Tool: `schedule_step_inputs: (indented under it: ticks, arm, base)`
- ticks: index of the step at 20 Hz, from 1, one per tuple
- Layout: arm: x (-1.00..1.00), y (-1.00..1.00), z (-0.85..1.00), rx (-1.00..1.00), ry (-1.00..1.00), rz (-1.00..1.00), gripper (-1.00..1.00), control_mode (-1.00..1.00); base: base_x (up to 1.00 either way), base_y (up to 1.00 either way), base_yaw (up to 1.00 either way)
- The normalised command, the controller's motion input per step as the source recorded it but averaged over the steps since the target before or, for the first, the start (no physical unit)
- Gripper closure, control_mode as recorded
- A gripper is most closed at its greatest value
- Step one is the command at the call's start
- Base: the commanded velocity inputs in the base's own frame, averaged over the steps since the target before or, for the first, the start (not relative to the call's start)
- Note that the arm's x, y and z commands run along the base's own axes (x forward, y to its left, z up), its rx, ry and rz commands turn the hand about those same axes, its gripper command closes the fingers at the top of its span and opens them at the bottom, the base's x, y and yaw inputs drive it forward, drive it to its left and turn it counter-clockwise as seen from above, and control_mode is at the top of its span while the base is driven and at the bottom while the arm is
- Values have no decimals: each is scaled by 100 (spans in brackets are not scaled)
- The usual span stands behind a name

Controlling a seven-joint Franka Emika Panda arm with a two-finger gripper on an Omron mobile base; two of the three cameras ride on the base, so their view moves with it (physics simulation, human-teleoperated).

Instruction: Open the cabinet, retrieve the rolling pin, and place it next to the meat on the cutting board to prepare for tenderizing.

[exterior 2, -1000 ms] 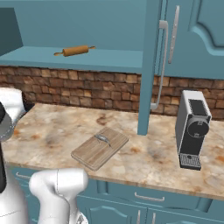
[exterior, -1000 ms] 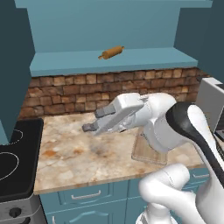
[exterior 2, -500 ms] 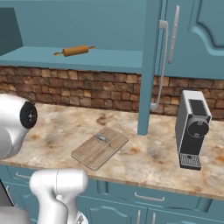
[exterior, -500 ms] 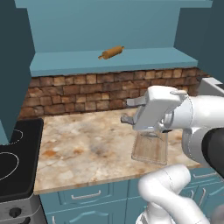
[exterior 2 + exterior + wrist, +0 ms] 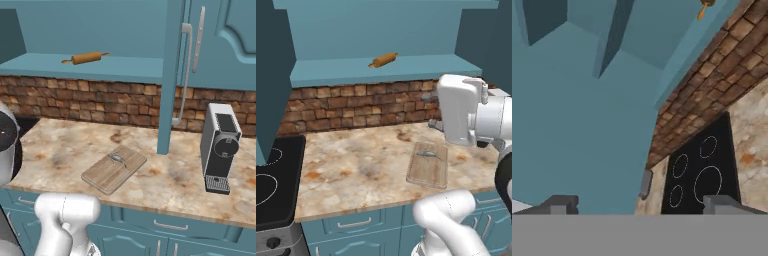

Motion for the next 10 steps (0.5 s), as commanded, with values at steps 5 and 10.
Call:
schedule_step_inputs:
  ticks: [5,10]
  arm:
    - [71,-29,5,-13,26,-30,-100,-100]
    - [88,-20,2,-14,26,-21,-100,-100]
  base:
    - [0,0,0]
    - [0,0,0]
